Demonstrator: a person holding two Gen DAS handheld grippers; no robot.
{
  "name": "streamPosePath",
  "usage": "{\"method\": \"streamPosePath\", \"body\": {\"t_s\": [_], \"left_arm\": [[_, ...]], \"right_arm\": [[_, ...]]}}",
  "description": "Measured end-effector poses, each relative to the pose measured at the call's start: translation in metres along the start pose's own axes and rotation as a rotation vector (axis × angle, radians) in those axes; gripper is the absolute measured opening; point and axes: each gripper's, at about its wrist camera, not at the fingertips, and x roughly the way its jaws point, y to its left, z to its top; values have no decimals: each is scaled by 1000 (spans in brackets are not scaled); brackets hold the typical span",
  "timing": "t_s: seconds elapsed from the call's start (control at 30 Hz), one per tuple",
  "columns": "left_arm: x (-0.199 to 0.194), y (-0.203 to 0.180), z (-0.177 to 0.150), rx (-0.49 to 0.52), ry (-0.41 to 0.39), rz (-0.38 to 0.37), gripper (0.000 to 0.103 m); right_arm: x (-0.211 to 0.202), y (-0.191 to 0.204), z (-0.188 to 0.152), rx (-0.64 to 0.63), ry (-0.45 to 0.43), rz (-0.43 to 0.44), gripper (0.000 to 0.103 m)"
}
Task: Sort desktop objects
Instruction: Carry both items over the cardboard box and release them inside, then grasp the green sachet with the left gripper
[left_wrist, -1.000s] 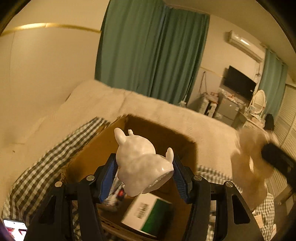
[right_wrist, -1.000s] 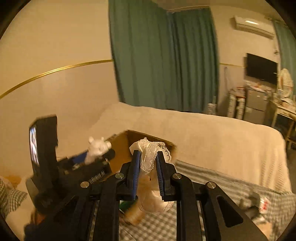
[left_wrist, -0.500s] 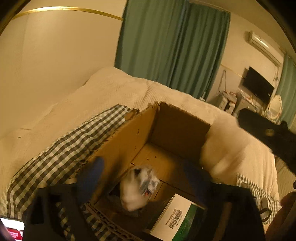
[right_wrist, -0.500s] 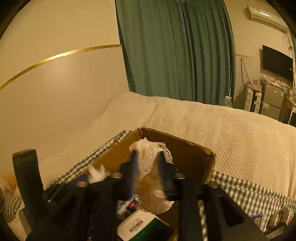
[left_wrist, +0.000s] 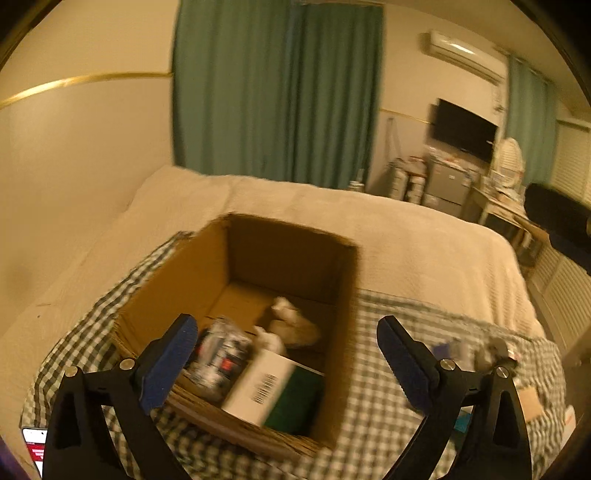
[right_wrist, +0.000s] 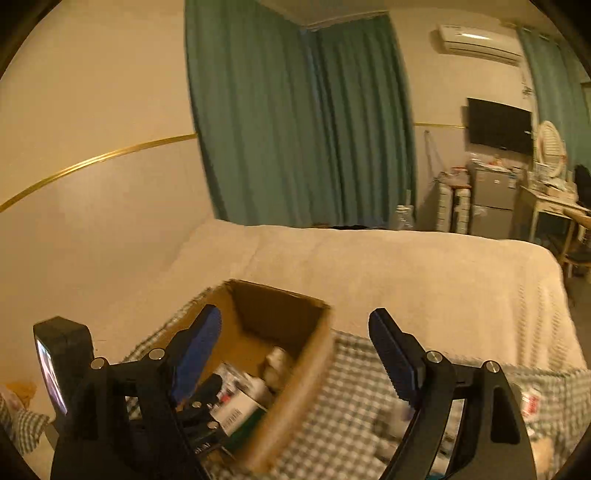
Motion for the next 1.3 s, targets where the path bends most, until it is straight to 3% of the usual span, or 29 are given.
{"method": "streamPosePath", "body": {"t_s": [0.27, 0.53, 0.73, 1.0, 1.2, 1.3], "left_arm": [[-43, -73, -24, 24, 22, -149, 103], [-45, -127, -58, 49, 51, -207, 103], [-21, -152, -85, 108, 90, -189, 103], [28, -164, -128, 98, 185, -202, 103], [58, -193, -168, 153, 218, -219, 103], [70, -211, -176, 166, 241, -238, 103]], "right_arm": [[-91, -73, -40, 64, 10, -143, 83], [-147, -133, -91, 121, 0, -270, 83], [-143, -168, -125, 156, 17, -298, 83], [-100, -212, -175, 165, 23, -360, 83], [-66, -250, -217, 127, 145, -398, 83], [-63, -263, -219, 111, 143, -401, 83]]}}
